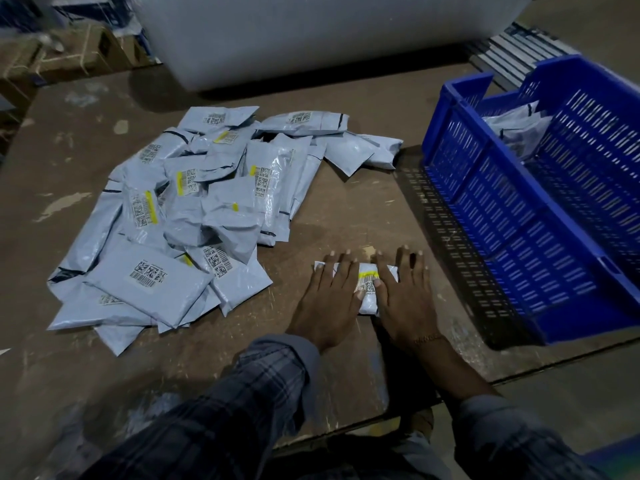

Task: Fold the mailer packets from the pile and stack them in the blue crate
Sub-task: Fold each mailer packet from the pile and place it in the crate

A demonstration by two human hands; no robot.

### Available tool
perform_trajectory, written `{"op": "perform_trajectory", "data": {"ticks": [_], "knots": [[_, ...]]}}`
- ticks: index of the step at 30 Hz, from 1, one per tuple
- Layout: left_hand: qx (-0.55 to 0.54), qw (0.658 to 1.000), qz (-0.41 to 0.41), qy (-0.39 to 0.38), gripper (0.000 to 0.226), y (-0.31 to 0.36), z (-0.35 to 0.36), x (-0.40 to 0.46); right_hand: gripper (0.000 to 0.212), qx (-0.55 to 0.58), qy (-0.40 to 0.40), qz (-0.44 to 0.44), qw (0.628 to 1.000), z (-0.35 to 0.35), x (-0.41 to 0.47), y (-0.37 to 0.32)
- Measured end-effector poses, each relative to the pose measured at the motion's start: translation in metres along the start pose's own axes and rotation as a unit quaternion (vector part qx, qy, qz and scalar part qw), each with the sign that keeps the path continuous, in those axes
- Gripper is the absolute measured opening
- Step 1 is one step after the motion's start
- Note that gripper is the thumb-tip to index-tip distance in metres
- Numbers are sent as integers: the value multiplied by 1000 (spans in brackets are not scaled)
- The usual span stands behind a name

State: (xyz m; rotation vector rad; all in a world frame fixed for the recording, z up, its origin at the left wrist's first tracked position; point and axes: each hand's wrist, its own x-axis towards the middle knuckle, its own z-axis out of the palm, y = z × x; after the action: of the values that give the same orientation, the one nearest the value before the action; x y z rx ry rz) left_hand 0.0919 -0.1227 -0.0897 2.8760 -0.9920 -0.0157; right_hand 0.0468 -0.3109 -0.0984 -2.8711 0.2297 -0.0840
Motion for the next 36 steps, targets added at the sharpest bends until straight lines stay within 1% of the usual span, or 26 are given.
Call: {"op": "perform_trajectory", "data": {"ticks": [4, 7, 11, 16, 18, 21, 23, 25, 28, 30, 31, 33, 35, 36], "knots": [[-28, 999, -18, -23, 65, -14, -1, 9, 59, 2, 2, -6, 1000, 0, -17, -2], [-26, 999, -31, -14, 66, -8, -3, 8, 60, 10, 3, -8, 1000, 0, -19, 0], [13, 1000, 0, -15, 67, 0, 2, -5, 59, 17, -4, -24, 1000, -6, -9, 2], [-19, 999, 11, -24, 65, -13, 5, -7, 61, 17, -3, -22, 1000, -7, -19, 0], [-46, 999, -19, -18, 63, -16, 3, -2, 62, 22, 0, -22, 1000, -8, -28, -3], [-46, 996, -78, -7, 64, -7, 1, 0, 61, 21, -6, -23, 1000, -7, -29, -2], [-48, 994, -94, -15, 67, -3, 2, -1, 62, 25, -19, -29, 999, -8, -25, 0], [-61, 992, -111, -17, 72, -3, 5, -4, 61, -3, -28, -45, 999, -16, -20, 3], [-161, 973, -165, 5, 84, -4, 5, -14, 53, -33, -24, -61, 997, -32, -12, 3], [-168, 966, -197, 22, 87, 0, 5, -21, 53, -24, -32, -60, 997, -37, -10, 4], [-153, 967, -203, 27, 88, 4, 4, -22, 58, -17, -45, -64, 997, -35, -11, 4], [-128, 970, -203, 35, 85, 14, 2, -21, 78, 0, -71, -82, 994, -31, -18, 6], [-94, 980, -171, 33, 72, 24, 2, -17, 96, 10, -88, -103, 991, -27, -23, 9], [-70, 987, -142, 30, 66, 28, 3, -15, 99, 10, -94, -109, 990, -27, -23, 11]]}}
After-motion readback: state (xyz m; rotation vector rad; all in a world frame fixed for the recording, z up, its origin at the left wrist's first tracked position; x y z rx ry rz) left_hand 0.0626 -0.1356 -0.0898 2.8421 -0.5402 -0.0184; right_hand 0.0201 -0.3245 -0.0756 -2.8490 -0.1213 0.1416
